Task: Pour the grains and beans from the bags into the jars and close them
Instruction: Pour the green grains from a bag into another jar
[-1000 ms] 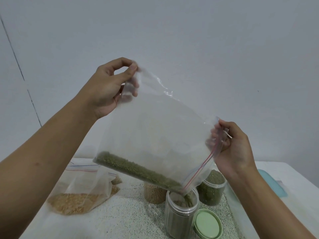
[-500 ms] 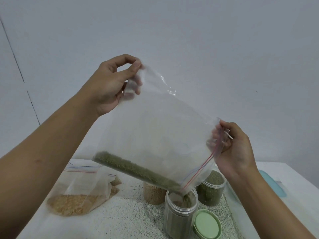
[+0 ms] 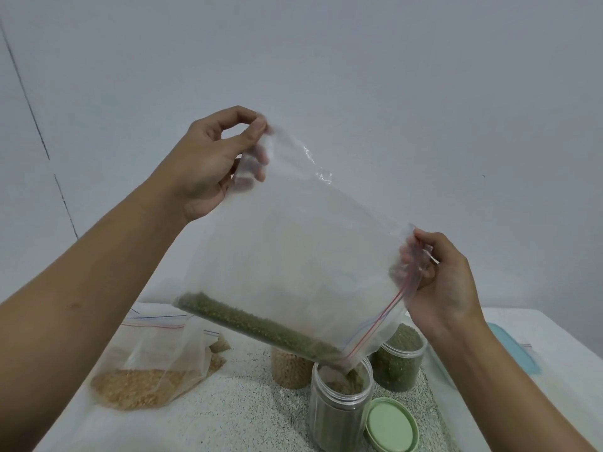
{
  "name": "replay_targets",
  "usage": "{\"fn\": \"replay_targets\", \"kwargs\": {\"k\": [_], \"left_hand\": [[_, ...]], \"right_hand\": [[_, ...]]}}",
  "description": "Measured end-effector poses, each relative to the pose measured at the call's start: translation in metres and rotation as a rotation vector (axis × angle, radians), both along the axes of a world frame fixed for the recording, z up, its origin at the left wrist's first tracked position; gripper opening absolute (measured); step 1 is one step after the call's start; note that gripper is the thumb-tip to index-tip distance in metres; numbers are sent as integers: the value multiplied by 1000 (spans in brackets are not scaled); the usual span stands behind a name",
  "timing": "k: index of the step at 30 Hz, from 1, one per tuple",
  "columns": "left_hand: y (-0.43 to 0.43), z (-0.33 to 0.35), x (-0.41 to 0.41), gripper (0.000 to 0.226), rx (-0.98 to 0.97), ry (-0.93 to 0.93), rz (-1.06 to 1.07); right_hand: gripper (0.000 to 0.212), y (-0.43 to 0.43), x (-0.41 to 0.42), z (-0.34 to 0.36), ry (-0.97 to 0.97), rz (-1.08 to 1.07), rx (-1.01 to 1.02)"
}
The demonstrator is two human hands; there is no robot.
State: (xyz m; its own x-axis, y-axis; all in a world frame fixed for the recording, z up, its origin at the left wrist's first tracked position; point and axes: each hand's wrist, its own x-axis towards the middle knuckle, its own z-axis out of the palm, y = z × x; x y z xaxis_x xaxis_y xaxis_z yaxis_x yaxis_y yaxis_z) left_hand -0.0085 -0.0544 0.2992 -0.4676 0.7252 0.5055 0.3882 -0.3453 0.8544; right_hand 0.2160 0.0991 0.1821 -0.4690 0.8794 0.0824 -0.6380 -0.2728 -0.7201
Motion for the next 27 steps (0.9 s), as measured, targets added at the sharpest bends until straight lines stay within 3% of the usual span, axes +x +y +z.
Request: {"fn": "replay_targets", "kwargs": {"k": [15, 27], "left_hand": [[9, -7, 5, 14, 34, 73, 29], [15, -18, 3, 16, 163, 575, 335]], "right_hand": [[24, -4, -4, -9, -130, -207, 197], [30, -3, -2, -19, -177, -188, 234]]}}
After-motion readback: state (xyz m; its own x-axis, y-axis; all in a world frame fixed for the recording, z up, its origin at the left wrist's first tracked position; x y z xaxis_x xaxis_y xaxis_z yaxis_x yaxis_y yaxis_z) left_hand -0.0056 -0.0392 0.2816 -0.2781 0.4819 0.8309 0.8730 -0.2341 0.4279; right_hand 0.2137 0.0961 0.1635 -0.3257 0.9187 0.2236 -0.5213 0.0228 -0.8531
